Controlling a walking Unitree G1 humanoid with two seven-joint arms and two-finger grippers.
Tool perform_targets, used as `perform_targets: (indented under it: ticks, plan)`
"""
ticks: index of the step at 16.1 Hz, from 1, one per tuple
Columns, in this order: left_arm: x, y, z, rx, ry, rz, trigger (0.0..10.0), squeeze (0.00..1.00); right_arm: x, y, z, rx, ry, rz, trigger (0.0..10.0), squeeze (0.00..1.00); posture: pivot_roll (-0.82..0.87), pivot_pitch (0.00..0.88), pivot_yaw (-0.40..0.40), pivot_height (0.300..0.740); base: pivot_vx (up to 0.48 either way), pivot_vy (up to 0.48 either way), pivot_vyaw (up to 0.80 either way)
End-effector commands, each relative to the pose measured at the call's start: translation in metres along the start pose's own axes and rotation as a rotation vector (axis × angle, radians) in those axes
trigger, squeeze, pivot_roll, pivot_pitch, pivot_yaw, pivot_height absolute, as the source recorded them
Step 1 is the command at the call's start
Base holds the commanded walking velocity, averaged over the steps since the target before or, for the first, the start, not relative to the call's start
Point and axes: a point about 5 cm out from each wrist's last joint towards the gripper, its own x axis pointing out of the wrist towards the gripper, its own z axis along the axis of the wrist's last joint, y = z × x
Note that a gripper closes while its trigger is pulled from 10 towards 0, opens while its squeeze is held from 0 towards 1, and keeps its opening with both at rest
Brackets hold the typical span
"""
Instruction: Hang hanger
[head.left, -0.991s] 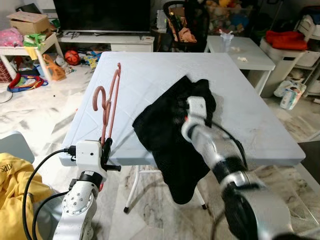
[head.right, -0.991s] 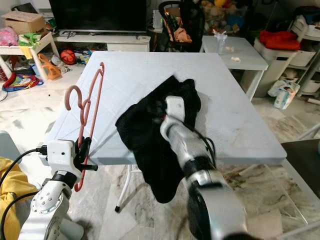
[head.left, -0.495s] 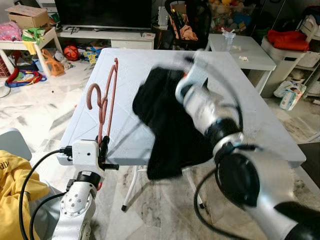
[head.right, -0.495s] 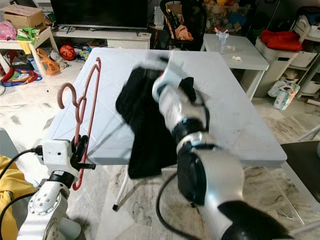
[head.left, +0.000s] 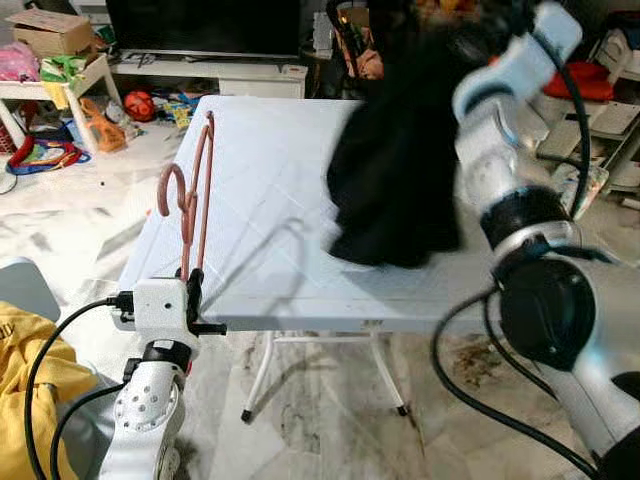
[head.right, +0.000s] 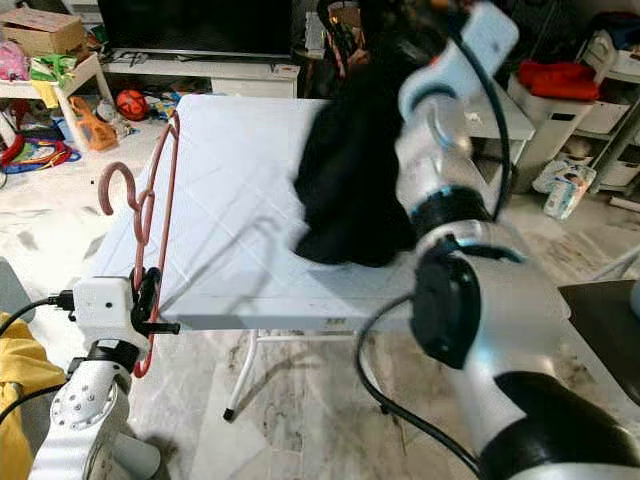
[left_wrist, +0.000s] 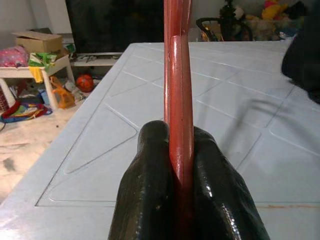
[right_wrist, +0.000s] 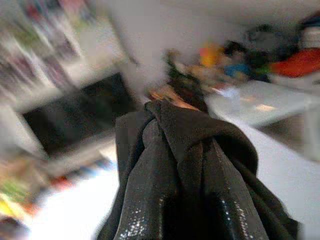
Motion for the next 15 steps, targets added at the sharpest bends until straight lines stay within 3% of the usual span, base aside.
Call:
perform_targets:
  ticks: [1, 3, 4, 7, 9, 10, 11, 12, 15]
  plan:
    - [0.000, 0.003, -0.012, 0.012, 0.062, 0.019, 10.0, 0.00, -0.007, -0.007, -0.032, -0.187, 0.145, -0.020, 10.0, 0.00, 0.02, 0.000, -0.086, 0.740, 0.000, 0.000, 0.00]
    - [0.000, 0.001, -0.012, 0.008, 0.064, 0.012, 10.0, 0.00, -0.019, -0.010, -0.069, -0.242, 0.295, 0.065, 10.0, 0.00, 0.02, 0.000, -0.086, 0.740, 0.000, 0.000, 0.00]
    - [-0.002, 0.000, -0.013, 0.005, 0.070, 0.000, 10.0, 0.00, -0.030, -0.016, -0.093, -0.280, 0.391, 0.123, 10.0, 1.00, 0.02, 0.000, -0.084, 0.740, 0.000, 0.000, 0.00]
    - [-0.004, -0.002, -0.015, 0.002, 0.077, -0.017, 10.0, 0.00, -0.041, -0.023, -0.113, -0.418, 0.469, 0.232, 10.0, 1.00, 0.02, 0.000, -0.082, 0.740, 0.000, 0.000, 0.00]
    - [-0.003, 0.005, -0.014, 0.000, 0.075, -0.002, 10.0, 0.00, -0.048, -0.028, -0.121, -0.617, 0.496, 0.474, 10.0, 1.00, 0.01, 0.000, -0.078, 0.740, 0.000, 0.000, 0.00]
    - [-0.003, 0.008, -0.014, -0.005, 0.077, 0.014, 10.0, 0.00, -0.049, -0.033, -0.120, -0.622, 0.494, 0.475, 10.0, 1.00, 0.01, 0.000, -0.077, 0.740, 0.000, 0.000, 0.00]
    - [-0.002, 0.010, -0.014, 0.001, 0.077, 0.014, 10.0, 0.00, -0.045, -0.044, -0.110, -0.675, 0.425, 0.457, 10.0, 1.00, 0.02, 0.000, -0.074, 0.740, 0.000, 0.000, 0.00]
    - [-0.002, 0.011, -0.013, 0.007, 0.076, 0.008, 10.0, 0.00, -0.039, -0.049, -0.096, -0.579, 0.353, 0.433, 10.0, 1.00, 0.01, 0.000, -0.067, 0.740, 0.000, 0.000, 0.00]
    - [-0.001, 0.010, -0.014, 0.010, 0.079, 0.000, 10.0, 0.00, -0.031, -0.062, -0.069, -0.496, 0.229, 0.430, 10.0, 1.00, 0.00, 0.000, -0.055, 0.740, 0.000, 0.000, 0.00]
